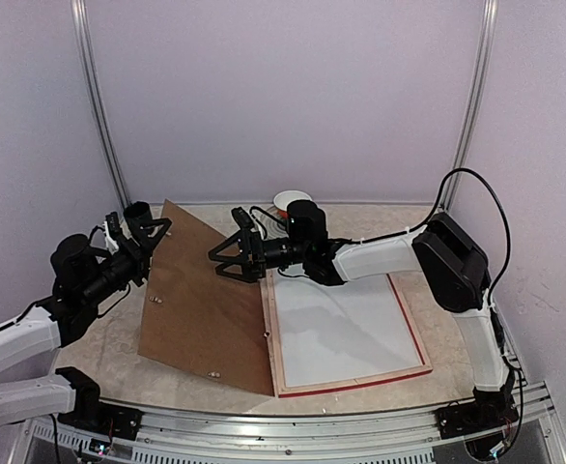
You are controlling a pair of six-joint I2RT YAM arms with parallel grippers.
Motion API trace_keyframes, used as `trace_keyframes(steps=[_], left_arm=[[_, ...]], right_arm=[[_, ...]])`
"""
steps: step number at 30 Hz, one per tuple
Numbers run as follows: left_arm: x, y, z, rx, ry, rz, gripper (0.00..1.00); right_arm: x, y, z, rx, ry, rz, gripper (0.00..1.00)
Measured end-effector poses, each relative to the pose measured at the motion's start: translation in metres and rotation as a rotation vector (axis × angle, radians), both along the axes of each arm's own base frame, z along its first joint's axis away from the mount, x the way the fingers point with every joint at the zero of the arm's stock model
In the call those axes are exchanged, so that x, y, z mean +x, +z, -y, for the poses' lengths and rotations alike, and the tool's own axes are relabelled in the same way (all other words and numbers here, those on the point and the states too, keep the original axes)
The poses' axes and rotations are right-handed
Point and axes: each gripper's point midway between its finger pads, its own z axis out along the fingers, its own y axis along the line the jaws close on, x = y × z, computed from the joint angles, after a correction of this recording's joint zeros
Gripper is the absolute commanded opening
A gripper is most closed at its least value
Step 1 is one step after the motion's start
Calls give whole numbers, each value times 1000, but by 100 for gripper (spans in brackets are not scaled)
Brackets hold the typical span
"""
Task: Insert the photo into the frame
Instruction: Pick up the backboard from the center of the board.
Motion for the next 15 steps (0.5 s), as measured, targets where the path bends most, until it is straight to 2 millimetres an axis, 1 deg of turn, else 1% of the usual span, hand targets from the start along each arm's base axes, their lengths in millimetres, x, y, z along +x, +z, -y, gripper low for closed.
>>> trace_keyframes(steps=[3, 7, 13, 15], left_arm=[[-1, -2, 1, -12, -8, -3, 99], [-3, -3, 2, -15, -18, -8, 94], [-5, -9, 1, -15, -17, -19, 81], [-6, -10, 1, -13, -17, -24, 78]], right_arm=[[0, -2, 0, -7, 0, -6, 99], [0, -4, 0, -18, 0, -15, 99], [0, -8, 0, -32, -1, -24, 99], [2, -10, 2, -42, -5, -28, 99]])
